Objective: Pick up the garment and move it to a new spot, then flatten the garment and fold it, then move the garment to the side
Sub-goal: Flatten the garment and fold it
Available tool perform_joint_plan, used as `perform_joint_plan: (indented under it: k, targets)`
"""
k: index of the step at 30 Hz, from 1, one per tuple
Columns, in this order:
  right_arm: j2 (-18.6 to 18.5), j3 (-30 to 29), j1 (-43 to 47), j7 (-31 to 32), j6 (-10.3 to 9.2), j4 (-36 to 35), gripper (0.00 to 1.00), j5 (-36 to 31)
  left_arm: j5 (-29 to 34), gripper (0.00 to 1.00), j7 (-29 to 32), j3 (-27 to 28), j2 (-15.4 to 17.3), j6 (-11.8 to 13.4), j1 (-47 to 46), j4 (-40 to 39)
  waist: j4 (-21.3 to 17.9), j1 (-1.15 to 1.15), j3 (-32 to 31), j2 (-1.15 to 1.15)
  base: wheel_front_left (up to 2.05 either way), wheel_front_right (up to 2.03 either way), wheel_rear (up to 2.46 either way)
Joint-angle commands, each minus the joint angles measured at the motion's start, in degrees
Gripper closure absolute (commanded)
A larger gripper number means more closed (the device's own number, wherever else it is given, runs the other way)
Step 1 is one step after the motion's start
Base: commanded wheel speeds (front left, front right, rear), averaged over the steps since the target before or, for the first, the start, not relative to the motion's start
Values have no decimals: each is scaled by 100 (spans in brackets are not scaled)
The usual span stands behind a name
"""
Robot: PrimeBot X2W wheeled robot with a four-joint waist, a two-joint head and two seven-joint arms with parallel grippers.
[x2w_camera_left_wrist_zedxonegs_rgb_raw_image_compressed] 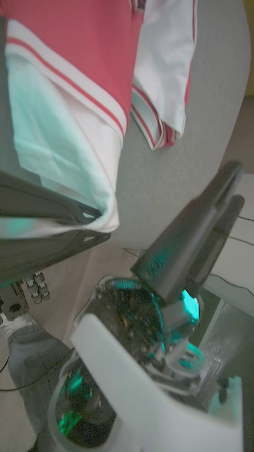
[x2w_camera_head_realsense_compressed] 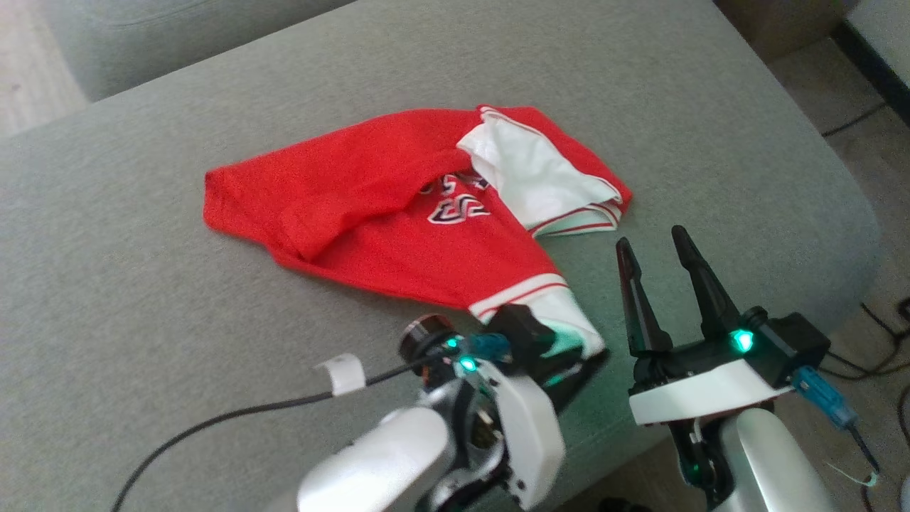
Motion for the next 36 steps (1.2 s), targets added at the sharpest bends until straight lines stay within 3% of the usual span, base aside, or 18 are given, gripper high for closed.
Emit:
perform_joint_plan:
  k: [1,3,4,5,6,7,14,20,23,27,36]
  targets:
    - [-16,133,-122,-61,44,-170,0,39,-20,100,-44,100,-103,-31,-143,-206,-88,0,22,0,0,0,0]
    - [-16,124,-112,-61,44,-169,0,67,-67,100,-151,95,-237,15,-105,-163,-161,0,40,0,0,0,0]
    - [-16,113,-104,-61,44,-170,0,78,-13,95,-249,122,-280,106,-107,-111,-189,0,51,0,0,0,0]
    - [-16,107,-99,-61,44,-170,0,86,51,69,-354,152,-307,203,-103,-23,-214,0,58,0,0,0,0]
    - [-16,104,-94,-61,44,-171,0,95,111,11,-438,167,-320,284,-92,90,-235,0,64,0,0,0,0]
    - [-16,104,-90,-61,44,-173,0,103,137,0,-488,180,-326,349,-63,214,-251,0,67,0,0,0,0]
    - [-16,48,-27,-61,44,-153,0,65,145,0,-847,490,-126,644,82,272,-215,0,-38,0,0,0,0]
    - [-16,43,12,-61,44,-159,0,-6,571,0,-1296,1203,728,1390,85,66,-67,0,-142,0,0,0,0]
    - [-16,75,21,-61,44,-155,0,-46,771,0,-1371,1394,1093,1618,43,255,13,0,-135,0,0,0,0]
    - [-16,110,-30,-61,44,-157,0,-73,887,0,-1462,1430,1248,1607,-103,727,75,0,-49,0,0,0,0]
    - [-16,136,-147,-61,44,-178,0,-50,1125,0,-1767,1294,951,1591,-582,1844,44,0,149,0,0,0,0]
